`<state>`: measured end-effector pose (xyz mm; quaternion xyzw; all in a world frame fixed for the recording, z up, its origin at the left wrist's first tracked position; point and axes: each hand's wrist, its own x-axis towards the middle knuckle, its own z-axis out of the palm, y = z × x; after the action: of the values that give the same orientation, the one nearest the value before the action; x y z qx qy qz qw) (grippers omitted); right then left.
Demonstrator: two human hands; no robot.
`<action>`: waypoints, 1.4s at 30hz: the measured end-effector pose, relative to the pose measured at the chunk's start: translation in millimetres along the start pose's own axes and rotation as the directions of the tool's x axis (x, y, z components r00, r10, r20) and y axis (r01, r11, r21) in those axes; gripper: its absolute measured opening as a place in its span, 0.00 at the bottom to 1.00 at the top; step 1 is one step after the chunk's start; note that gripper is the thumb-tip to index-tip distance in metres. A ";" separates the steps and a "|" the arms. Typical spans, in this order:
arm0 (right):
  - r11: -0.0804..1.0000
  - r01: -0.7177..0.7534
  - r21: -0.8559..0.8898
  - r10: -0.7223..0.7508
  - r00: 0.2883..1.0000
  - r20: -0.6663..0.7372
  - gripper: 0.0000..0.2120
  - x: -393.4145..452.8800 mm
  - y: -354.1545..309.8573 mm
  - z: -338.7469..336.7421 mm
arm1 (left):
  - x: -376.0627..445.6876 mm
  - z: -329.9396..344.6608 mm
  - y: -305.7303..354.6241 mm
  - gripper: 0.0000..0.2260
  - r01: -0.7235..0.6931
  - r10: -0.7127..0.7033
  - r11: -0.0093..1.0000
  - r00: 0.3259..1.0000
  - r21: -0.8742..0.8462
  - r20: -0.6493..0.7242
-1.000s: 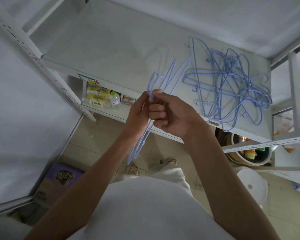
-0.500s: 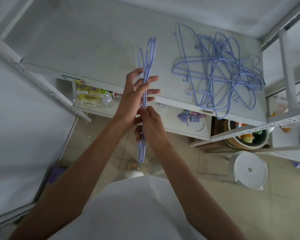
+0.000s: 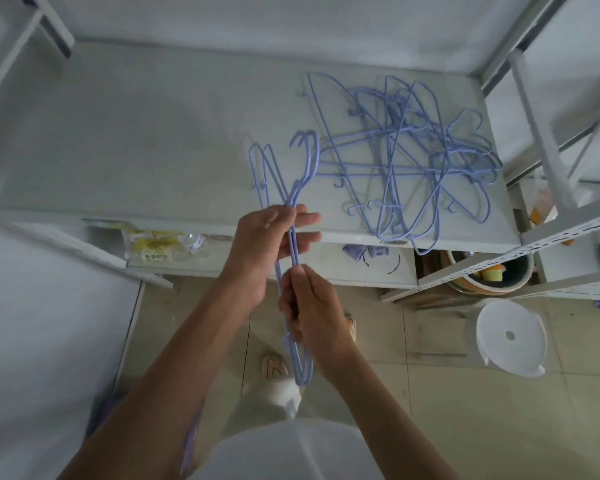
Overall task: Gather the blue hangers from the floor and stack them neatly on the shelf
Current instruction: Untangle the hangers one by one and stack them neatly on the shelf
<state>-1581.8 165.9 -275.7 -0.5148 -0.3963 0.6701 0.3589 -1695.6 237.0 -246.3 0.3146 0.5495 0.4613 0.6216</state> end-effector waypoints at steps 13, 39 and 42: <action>0.946 -0.234 -0.225 0.153 0.932 -0.330 0.18 26.7 -26.0 -167.2 | 6.2 44.5 29.3 0.09 -0.079 0.079 0.997 0.997 0.006 0.014; 0.446 -0.339 -0.828 -0.264 0.834 -0.484 0.12 176.7 -67.9 -317.8 | 4.8 86.1 13.8 0.09 0.103 -0.106 0.994 0.992 -0.044 -0.071; 0.428 -0.308 -0.850 -0.349 0.811 -0.469 0.12 158.0 -56.8 -330.9 | 2.8 98.3 13.6 0.09 0.120 -0.124 0.991 0.990 -0.054 -0.074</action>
<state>-1288.7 384.2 -340.1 -0.7977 -0.5669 0.1526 0.1378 -1603.1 256.0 -215.7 0.2470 0.5796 0.4476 0.6346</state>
